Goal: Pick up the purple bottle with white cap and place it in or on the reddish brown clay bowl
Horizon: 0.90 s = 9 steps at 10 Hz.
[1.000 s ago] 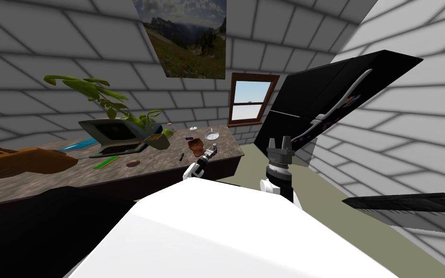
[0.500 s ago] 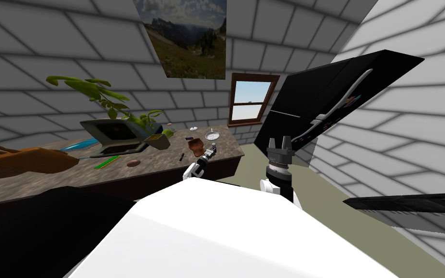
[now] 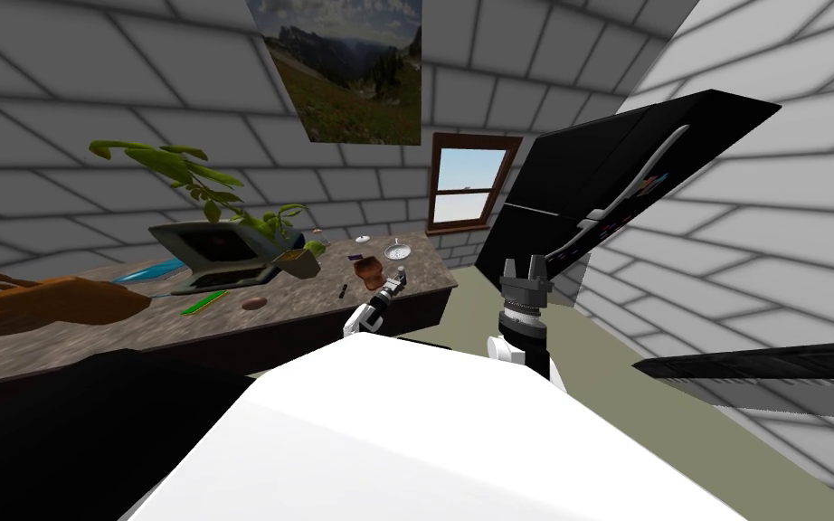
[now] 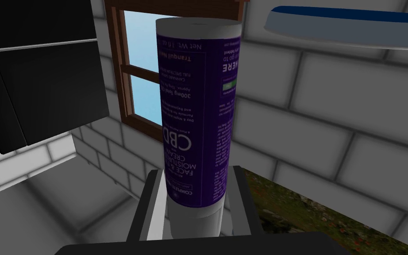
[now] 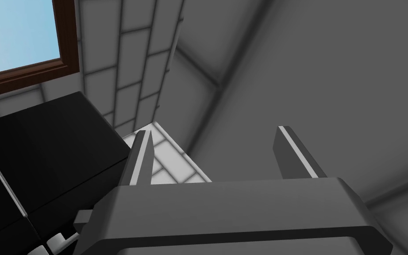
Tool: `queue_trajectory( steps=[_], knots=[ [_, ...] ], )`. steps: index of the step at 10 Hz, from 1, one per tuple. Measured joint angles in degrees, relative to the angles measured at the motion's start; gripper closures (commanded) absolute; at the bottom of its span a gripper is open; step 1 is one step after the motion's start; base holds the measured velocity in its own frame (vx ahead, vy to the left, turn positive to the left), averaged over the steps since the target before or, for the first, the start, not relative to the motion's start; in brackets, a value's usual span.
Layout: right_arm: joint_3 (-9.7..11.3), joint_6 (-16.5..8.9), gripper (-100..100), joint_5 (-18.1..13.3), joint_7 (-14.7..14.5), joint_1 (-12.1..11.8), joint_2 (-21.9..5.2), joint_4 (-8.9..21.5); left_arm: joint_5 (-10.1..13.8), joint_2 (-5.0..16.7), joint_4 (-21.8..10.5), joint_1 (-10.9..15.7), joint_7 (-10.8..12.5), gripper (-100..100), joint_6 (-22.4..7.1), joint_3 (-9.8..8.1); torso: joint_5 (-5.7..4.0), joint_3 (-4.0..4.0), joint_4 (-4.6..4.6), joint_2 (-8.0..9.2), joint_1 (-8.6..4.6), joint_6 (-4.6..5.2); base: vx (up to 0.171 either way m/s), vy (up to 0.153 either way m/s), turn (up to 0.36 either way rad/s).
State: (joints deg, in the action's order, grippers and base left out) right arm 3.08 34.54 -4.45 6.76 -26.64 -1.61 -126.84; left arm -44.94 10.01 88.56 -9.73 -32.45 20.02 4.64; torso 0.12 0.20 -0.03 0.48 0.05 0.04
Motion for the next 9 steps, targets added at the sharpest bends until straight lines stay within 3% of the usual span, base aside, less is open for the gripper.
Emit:
queue_trajectory(
  steps=[6, 9],
  knots=[
    [0.0, 0.0, 0, 0.0, 0.0, 0.0, 0.0, 0.0, -1.9, -0.3, 4.7, -0.6, 4.8, 100, -4.3, 2.21, 0.04, 0.29, 0.13, 0.47, 0.12, -0.01, -0.235, 0.015, -0.074],
    [0.0, 0.0, 0, 0.0, 0.0, 0.0, 0.0, 0.0, -2.4, 1.7, 7.4, 0.1, 8.6, 100, -8.1, 3.58, 0.10, 0.19, 0.11, 0.26, 0.45, -0.05, -0.162, 0.090, -0.095]
  ],
)
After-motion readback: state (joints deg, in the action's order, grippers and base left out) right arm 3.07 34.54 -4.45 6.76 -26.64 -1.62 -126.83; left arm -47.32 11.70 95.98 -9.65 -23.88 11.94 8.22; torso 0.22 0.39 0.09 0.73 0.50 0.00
